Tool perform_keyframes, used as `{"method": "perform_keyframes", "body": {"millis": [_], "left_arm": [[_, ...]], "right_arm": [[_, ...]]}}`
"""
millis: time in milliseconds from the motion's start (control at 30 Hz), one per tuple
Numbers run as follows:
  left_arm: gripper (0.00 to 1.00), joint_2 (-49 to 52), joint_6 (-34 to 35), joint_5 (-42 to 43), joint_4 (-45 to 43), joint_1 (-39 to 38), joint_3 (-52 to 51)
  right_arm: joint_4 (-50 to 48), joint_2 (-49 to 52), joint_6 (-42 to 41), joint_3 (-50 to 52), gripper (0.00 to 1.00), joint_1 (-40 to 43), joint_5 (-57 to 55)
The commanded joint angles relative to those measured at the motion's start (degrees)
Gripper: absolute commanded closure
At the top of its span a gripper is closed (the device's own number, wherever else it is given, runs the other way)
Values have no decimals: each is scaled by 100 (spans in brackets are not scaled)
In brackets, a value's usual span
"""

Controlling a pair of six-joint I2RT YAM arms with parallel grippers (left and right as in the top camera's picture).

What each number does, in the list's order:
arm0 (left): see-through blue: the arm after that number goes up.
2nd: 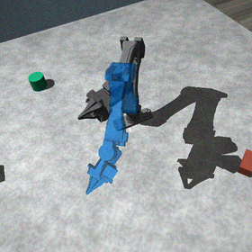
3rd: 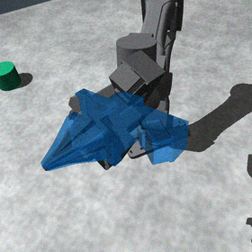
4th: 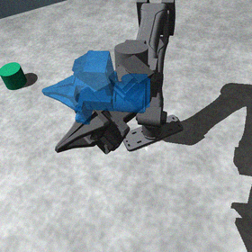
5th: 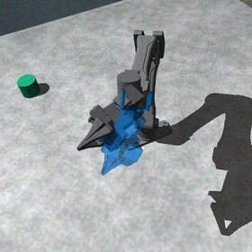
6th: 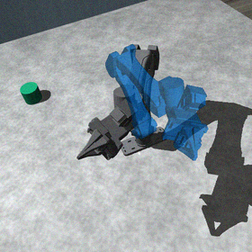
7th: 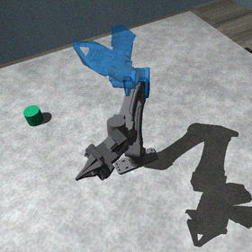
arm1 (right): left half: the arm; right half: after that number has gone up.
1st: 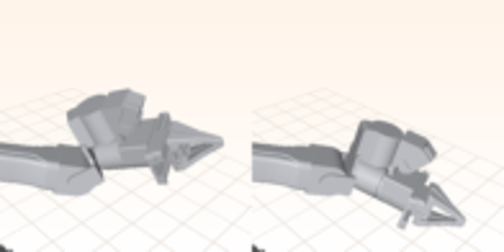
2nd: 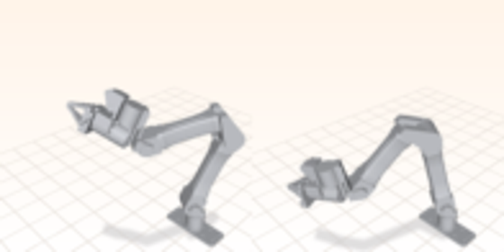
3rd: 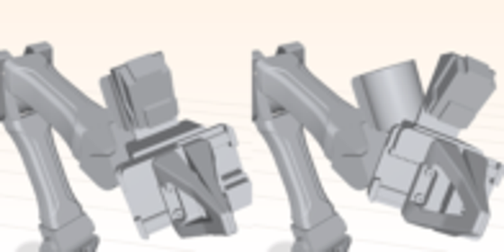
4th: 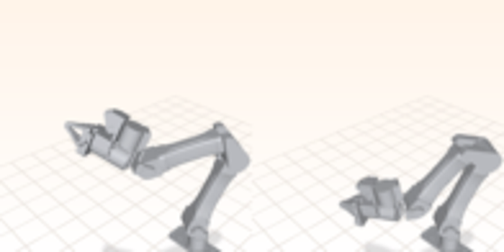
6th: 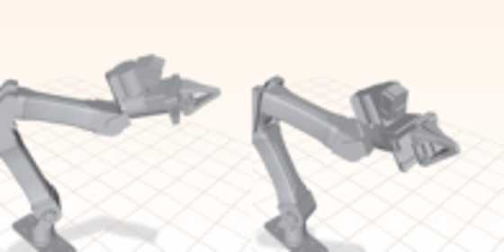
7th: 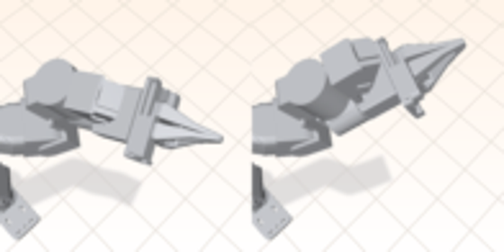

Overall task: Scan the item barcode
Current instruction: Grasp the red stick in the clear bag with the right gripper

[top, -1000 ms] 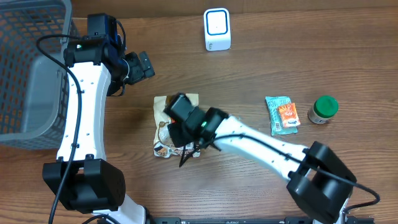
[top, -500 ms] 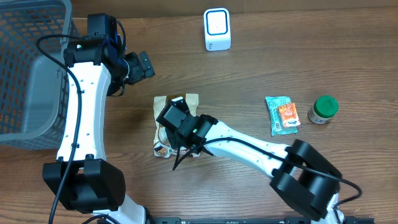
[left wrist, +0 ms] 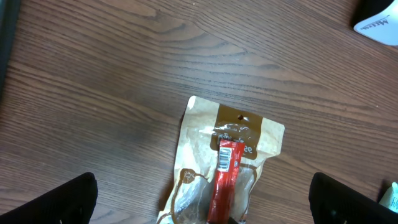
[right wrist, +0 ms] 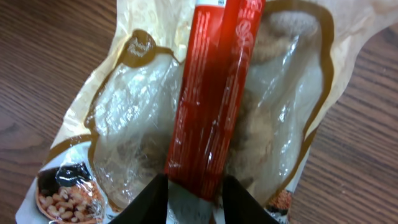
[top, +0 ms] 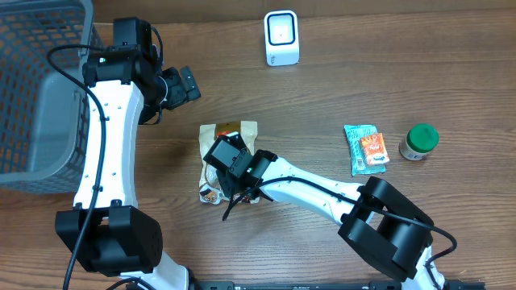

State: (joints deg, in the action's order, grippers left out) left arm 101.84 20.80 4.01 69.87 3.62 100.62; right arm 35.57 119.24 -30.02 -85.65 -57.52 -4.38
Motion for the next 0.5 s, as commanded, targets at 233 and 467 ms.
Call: {"method": "perform_keyframes", "body": {"millis": [233, 467], "left_arm": [[0, -118, -68, -15, -2, -37, 74], [0, -118, -68, -13, -2, -37, 74]], "right_arm": [[24, 44, -26, 76, 71, -28, 63], [4, 48, -26, 96, 73, -28, 63]]}}
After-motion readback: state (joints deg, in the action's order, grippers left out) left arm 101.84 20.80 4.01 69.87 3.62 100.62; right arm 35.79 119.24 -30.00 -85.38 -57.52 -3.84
